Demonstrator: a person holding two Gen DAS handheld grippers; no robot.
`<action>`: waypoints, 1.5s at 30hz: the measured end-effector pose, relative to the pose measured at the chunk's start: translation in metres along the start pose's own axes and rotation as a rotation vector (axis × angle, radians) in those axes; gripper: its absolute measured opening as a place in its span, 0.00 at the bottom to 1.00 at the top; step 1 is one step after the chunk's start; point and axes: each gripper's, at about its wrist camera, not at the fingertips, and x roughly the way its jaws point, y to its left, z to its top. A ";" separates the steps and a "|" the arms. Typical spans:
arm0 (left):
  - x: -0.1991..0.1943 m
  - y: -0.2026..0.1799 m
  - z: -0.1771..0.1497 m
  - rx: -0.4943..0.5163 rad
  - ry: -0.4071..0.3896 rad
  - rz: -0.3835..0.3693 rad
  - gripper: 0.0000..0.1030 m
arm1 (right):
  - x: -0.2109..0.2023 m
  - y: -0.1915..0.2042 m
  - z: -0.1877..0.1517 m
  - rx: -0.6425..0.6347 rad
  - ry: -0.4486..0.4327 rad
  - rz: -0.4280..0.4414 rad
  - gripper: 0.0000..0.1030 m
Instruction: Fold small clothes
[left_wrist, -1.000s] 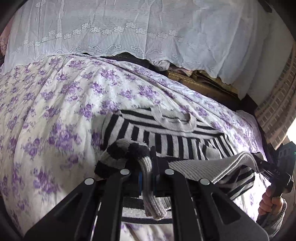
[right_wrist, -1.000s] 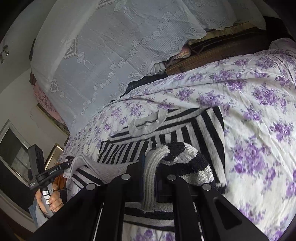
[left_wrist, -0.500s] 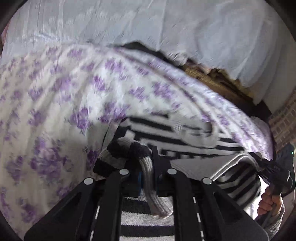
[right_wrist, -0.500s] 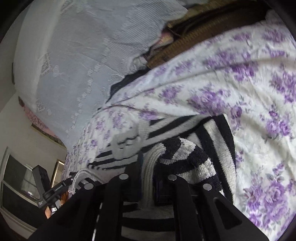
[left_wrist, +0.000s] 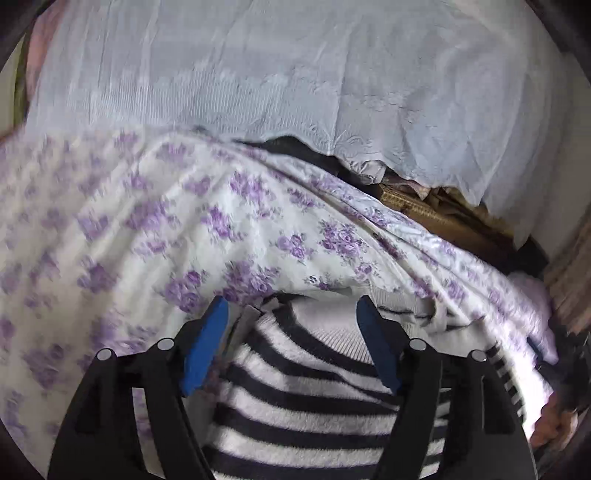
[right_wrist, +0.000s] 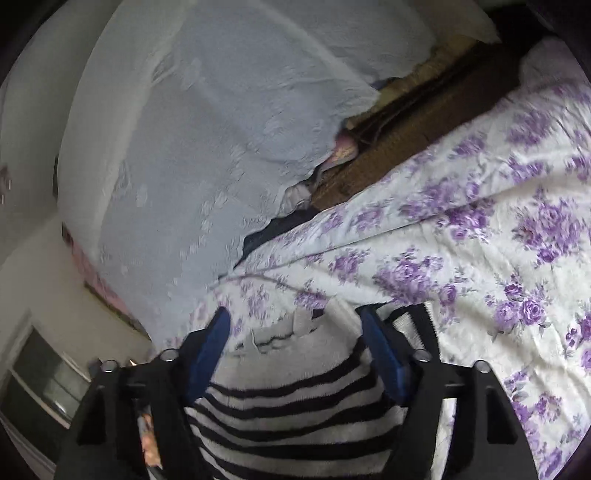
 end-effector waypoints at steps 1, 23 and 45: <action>-0.007 -0.008 -0.001 0.033 -0.007 -0.029 0.67 | 0.004 0.013 -0.005 -0.070 0.016 -0.042 0.53; 0.089 0.022 0.015 -0.017 0.235 -0.002 0.16 | 0.069 0.002 0.004 -0.221 0.121 -0.272 0.12; 0.045 -0.049 0.001 0.189 0.101 -0.011 0.72 | 0.058 0.037 -0.013 -0.292 0.075 -0.253 0.41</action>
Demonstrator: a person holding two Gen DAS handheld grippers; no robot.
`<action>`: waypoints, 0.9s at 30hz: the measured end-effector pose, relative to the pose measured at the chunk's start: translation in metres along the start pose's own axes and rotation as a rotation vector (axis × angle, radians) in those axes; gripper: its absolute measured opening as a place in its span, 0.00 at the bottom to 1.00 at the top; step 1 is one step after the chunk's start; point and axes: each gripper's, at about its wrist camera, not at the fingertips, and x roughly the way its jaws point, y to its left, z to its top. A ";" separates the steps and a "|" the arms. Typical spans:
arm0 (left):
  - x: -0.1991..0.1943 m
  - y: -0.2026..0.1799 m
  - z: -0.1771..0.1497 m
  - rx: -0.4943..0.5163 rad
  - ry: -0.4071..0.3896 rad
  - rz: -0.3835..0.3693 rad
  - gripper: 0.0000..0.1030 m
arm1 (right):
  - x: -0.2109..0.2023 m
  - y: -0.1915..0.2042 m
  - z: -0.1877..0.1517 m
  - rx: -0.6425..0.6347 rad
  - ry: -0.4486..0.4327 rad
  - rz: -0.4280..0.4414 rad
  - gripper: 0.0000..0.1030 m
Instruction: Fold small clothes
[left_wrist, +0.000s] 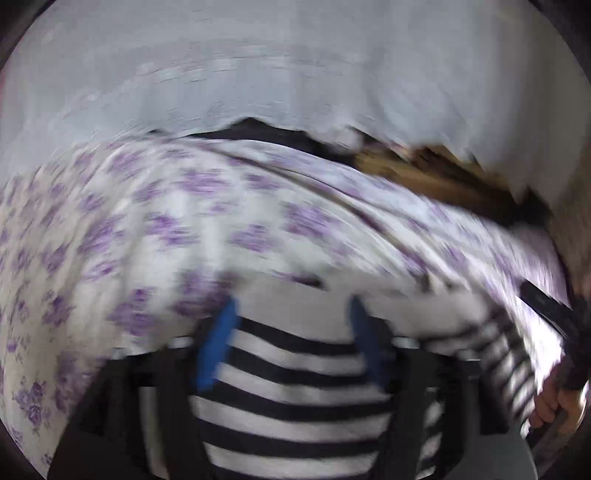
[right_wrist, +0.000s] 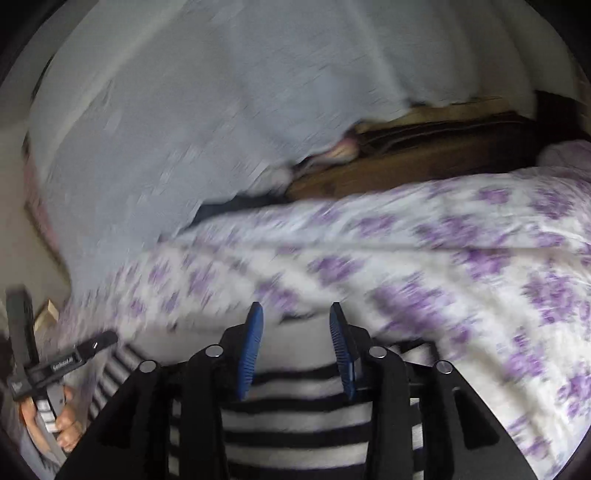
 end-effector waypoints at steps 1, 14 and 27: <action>0.009 -0.019 -0.010 0.061 0.022 0.026 0.74 | 0.016 0.015 -0.010 -0.056 0.067 -0.005 0.43; -0.014 -0.049 -0.062 0.137 0.014 0.033 0.76 | -0.016 0.064 -0.059 -0.146 0.030 -0.064 0.58; -0.061 -0.022 -0.100 0.035 -0.003 0.109 0.82 | -0.054 0.055 -0.106 -0.164 0.090 -0.123 0.73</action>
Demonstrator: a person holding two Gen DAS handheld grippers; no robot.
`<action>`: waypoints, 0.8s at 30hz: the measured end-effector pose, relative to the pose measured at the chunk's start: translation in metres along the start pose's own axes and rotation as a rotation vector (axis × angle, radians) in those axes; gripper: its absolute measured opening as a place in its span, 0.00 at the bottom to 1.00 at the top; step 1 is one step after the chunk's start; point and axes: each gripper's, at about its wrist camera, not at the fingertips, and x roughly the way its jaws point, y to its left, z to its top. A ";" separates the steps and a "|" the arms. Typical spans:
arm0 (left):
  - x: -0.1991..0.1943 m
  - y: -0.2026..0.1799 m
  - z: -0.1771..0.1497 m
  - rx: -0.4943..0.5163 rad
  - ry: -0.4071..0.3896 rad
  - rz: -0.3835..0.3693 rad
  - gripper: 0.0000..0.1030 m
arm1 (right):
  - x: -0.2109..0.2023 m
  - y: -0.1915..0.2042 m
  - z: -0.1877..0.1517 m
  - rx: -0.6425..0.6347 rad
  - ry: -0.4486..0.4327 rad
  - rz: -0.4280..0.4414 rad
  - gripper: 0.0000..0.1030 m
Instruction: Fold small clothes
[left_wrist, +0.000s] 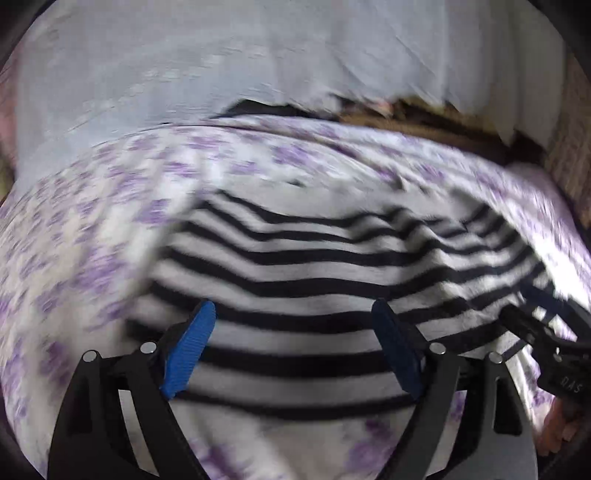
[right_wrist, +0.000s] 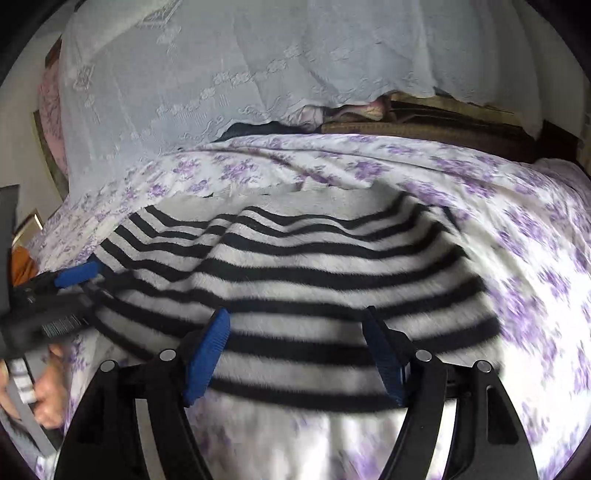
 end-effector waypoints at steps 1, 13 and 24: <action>-0.003 0.017 -0.001 -0.060 0.006 0.012 0.82 | 0.000 -0.005 -0.002 0.014 0.011 0.000 0.73; 0.008 0.058 0.002 -0.191 0.065 0.080 0.88 | -0.018 -0.036 0.003 0.122 -0.061 -0.006 0.74; -0.011 0.049 0.010 -0.167 0.009 0.065 0.87 | -0.029 -0.085 0.005 0.336 -0.128 0.046 0.73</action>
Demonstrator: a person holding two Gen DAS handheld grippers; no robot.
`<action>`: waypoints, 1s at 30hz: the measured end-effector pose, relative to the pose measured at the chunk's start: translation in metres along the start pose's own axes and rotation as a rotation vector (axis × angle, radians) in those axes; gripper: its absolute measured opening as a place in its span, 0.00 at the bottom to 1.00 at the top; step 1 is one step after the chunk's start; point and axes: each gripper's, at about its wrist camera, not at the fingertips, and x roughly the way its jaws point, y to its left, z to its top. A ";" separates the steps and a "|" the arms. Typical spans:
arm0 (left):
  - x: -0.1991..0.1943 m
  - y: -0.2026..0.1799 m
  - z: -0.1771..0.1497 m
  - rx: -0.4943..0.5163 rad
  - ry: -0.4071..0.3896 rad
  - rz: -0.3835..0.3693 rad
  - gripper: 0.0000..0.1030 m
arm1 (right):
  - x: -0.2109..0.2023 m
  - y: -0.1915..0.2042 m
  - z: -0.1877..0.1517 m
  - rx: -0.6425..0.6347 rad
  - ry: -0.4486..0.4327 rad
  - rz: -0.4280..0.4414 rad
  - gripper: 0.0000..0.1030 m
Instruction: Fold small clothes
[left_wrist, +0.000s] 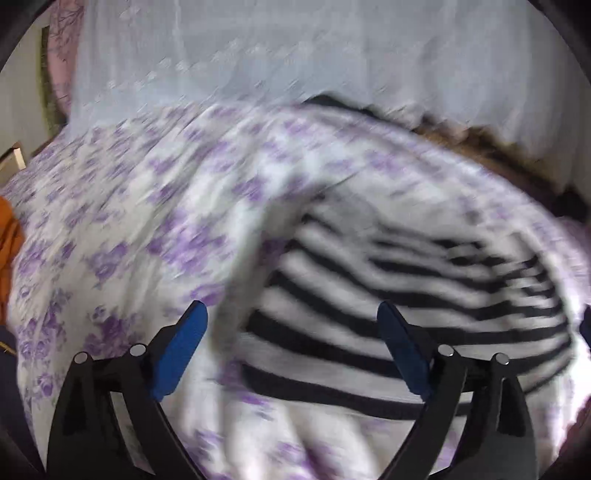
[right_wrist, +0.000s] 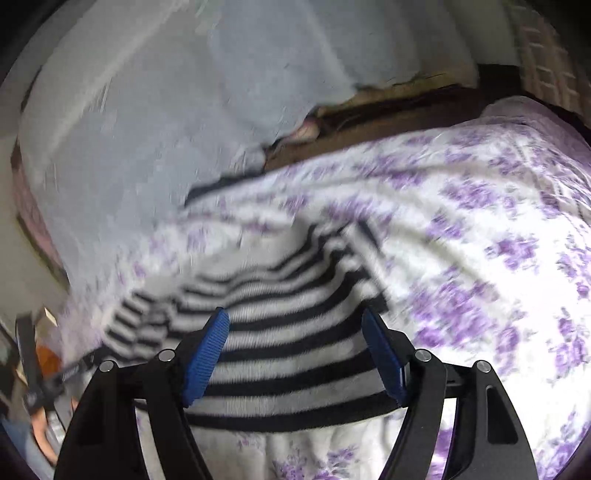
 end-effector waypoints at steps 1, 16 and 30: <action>-0.008 -0.007 -0.002 0.015 -0.013 -0.038 0.88 | -0.001 -0.008 0.002 0.034 0.004 -0.004 0.73; -0.005 -0.110 -0.017 0.237 -0.026 -0.050 0.92 | 0.023 -0.054 -0.007 0.320 0.151 0.063 0.81; 0.063 -0.119 -0.016 0.228 0.074 -0.065 0.96 | 0.002 -0.060 -0.030 0.343 0.132 0.097 0.82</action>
